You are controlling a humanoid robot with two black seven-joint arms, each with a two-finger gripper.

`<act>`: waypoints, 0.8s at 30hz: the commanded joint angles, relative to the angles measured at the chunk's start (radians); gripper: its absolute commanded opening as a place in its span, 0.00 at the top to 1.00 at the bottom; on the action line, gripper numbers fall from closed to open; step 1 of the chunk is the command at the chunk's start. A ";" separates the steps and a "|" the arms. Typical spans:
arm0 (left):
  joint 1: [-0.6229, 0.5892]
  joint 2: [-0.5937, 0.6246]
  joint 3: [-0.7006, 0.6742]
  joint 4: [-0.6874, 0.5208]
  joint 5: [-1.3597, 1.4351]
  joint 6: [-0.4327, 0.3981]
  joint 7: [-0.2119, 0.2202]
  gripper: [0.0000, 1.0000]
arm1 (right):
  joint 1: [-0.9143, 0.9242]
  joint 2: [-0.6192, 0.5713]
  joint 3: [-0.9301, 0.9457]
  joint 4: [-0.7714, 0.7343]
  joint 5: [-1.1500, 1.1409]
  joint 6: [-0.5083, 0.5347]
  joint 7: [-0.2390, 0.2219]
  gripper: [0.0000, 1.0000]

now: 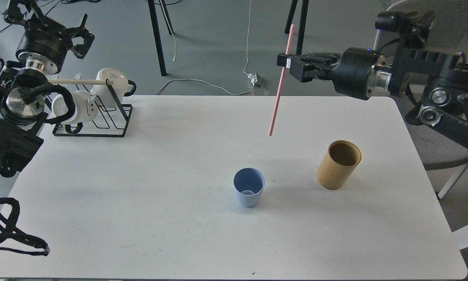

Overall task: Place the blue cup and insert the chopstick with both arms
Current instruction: 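Move the straw over the blue cup and lower it in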

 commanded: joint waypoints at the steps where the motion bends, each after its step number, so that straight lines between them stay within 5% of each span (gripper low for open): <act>1: -0.004 0.001 0.000 0.000 0.002 0.000 0.000 0.01 | -0.085 0.039 -0.002 0.003 -0.039 -0.015 0.000 1.00; 24: -0.012 0.001 -0.001 -0.001 0.000 0.000 -0.003 0.01 | -0.205 0.227 -0.006 -0.108 -0.185 -0.037 -0.010 1.00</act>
